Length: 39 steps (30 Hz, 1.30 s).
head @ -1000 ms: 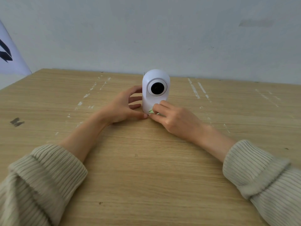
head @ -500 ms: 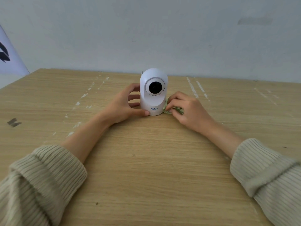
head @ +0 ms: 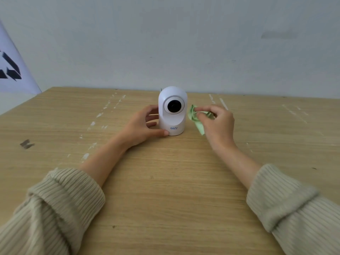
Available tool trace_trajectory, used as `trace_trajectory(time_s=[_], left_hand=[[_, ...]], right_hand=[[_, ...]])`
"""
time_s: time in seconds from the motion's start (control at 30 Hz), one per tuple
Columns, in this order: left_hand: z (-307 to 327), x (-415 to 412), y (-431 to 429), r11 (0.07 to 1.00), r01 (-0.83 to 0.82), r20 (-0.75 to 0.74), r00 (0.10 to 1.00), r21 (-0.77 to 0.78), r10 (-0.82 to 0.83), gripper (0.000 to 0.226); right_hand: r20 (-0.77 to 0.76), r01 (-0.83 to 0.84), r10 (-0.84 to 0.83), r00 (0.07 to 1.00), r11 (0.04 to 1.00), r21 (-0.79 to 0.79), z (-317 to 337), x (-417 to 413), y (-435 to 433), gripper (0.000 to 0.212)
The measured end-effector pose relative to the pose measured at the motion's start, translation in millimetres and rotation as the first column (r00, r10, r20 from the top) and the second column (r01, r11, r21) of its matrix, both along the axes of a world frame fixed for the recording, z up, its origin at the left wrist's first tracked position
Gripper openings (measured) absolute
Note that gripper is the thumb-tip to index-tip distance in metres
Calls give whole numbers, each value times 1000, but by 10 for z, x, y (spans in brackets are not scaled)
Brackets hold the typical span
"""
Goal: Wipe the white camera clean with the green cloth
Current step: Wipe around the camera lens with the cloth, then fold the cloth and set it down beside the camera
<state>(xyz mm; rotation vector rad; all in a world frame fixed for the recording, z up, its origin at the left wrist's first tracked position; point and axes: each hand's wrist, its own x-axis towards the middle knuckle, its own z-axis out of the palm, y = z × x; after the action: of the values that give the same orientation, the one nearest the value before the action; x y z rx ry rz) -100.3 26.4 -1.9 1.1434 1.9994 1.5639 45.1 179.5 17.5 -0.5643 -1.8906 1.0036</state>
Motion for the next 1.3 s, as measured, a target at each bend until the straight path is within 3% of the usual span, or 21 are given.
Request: trace_trajectory(time_s=[0.2, 0.37, 0.47, 0.53, 0.67, 0.83, 0.9, 1.0, 1.07, 1.2, 1.3], left_hand=[[-15, -23, -10, 1000, 25, 4, 1000, -13, -25, 80], [28, -50, -44, 994, 101, 32, 994, -50, -100, 82], [59, -65, -90, 986, 133, 22, 991, -96, -131, 85], [75, -66, -138, 984, 133, 15, 991, -121, -132, 85], [104, -54, -291, 986, 60, -1, 998, -154, -61, 83], [194, 87, -468, 976, -216, -94, 972, -21, 213, 33], [262, 233, -501, 960, -279, -110, 953, 35, 281, 14], [379, 540, -498, 974, -221, -119, 967, 56, 226, 13], [440, 752, -464, 991, -133, -126, 983, 18, 134, 12], [497, 1088, -328, 999, -29, -51, 998, -19, 28, 34], [504, 1229, -225, 1000, -13, -27, 1000, 10, 13, 16]], right_hand=[[104, -132, 94, 990, 876, 464, -127, 18, -295, 15], [204, -221, 109, 973, 701, 678, -170, -42, -382, 9], [305, -334, 154, 940, 601, 726, -191, -37, -378, 10], [370, -419, 212, 905, 600, 681, -203, -24, -357, 13], [339, -479, 350, 873, 749, 458, -81, 68, -330, 13], [265, -415, 388, 883, 908, 52, 121, 242, -314, 16], [182, -372, 388, 903, 921, -117, 168, 305, -298, 20], [44, -379, 413, 910, 870, -316, 210, 417, -305, 22], [-14, -389, 416, 909, 839, -379, 245, 501, -318, 18], [-77, -409, 417, 906, 811, -419, 316, 653, -338, 12], [-40, -360, 374, 927, 851, -383, 354, 768, -288, 9]])
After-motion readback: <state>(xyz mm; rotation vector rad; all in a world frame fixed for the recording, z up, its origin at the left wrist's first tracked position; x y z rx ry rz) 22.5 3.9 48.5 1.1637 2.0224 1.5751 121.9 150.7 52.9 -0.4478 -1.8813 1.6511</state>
